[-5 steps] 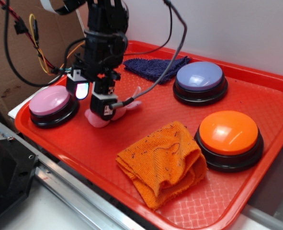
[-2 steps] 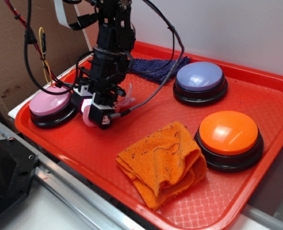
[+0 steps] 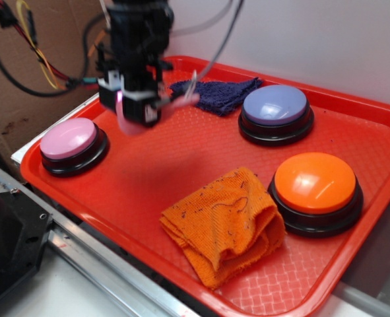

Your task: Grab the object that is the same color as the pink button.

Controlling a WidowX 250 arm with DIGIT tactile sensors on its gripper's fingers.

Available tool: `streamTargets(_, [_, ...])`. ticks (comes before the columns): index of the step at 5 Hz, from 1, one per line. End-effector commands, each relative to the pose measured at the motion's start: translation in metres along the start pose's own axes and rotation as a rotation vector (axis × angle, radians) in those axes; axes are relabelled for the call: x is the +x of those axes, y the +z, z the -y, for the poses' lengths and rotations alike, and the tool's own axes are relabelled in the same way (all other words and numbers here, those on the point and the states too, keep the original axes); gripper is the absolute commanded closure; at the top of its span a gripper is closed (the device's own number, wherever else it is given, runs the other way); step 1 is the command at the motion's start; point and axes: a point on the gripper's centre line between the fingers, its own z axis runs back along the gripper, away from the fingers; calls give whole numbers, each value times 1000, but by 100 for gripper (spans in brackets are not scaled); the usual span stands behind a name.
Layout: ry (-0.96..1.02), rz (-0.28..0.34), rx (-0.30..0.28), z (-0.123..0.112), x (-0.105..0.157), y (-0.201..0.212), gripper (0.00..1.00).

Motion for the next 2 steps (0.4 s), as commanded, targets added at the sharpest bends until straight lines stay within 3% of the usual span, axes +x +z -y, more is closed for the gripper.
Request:
streamTargets(1, [11, 154, -51, 19, -42, 107, 100])
streamTargets(2, [109, 187, -2, 24, -61, 153, 100])
